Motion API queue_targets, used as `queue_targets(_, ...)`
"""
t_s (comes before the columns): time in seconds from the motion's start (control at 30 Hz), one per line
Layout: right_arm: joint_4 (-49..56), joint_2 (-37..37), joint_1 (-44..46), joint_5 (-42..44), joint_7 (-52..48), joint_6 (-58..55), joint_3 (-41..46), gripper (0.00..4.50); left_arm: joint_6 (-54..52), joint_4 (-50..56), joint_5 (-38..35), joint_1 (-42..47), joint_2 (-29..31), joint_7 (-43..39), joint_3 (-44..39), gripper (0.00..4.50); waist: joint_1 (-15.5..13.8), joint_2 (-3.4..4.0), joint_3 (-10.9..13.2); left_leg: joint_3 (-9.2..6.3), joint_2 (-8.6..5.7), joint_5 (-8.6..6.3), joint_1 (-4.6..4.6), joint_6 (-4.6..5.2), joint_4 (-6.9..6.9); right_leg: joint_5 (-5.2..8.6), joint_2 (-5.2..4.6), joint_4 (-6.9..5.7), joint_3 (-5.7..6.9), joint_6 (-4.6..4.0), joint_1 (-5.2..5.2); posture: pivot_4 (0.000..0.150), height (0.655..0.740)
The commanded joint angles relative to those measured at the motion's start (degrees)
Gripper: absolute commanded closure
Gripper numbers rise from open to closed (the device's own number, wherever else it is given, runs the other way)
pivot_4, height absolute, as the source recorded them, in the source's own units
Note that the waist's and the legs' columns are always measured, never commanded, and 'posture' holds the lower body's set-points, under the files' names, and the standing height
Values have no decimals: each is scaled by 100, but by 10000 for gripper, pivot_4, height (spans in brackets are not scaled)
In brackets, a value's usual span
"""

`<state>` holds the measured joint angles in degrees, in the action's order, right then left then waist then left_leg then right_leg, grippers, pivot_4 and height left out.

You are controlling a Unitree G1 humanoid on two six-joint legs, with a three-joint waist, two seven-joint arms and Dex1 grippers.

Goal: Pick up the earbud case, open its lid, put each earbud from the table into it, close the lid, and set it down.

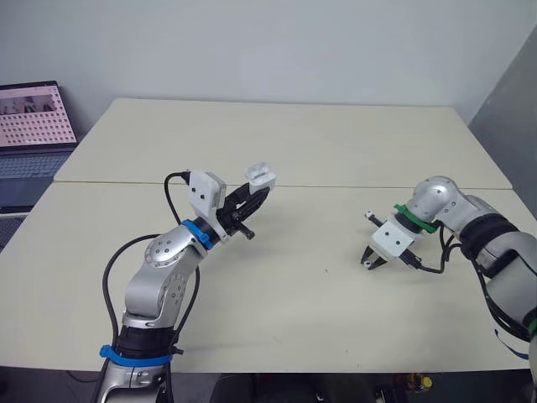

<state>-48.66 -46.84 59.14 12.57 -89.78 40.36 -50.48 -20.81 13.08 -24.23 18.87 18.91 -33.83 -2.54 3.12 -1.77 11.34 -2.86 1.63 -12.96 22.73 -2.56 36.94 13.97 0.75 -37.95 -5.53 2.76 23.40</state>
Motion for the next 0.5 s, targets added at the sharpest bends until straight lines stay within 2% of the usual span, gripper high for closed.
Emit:
queue_targets(0.03, 1282, -710, -588, 621, -89, -1615, 963, 41483, 68, 293, -63, -137, -4, 50, -58, 37441, -27, 2, 1, -1, -3, 0, 3, 0, 0, -2, -3, 0, 1, -5, 1, 1500, 7400)
queue_targets(0.1, 2536, -1262, -1361, 934, 586, -2803, 1571, 41483, 63, 333, -77, -226, -22, 92, -75, 37441, -83, 5, 3, -4, -7, -1, 10, 0, -1, -1, -10, 2, 3, -3, 5, 1500, 7400)
queue_targets(0.17, 3883, -1758, -2343, 1288, 1665, -4205, 2273, 41483, 70, 356, -83, -293, -46, 125, -75, 37441, -125, 5, 3, -5, -8, -2, 17, -1, -3, 4, -14, 3, 5, -4, 8, 1500, 7400)
queue_targets(0.27, 5369, -2135, -3732, 1585, 3113, -5649, 3310, 41483, 61, 354, -89, -316, -79, 154, -68, 37441, -143, 5, 3, -4, -10, -2, 20, -1, -2, 18, -13, 6, 6, 15, 11, 1500, 7400)
queue_targets(0.4, 6690, -1911, -5207, 1820, 5033, -7650, 4737, 41483, 21, 284, -118, -228, -88, 137, -32, 37441, -131, 5, 2, 10, -11, -1, 15, -2, 8, 20, -10, 0, -9, 31, 10, 1500, 7400)
queue_targets(0.5, 7452, -1217, -5849, 2204, 6223, -9100, 5691, 41483, 10, 188, -129, -121, -69, 64, 14, 37441, -123, 0, -1, 18, -10, 0, 11, -2, 16, 21, -7, 0, -18, 22, 8, 1500, 7400)
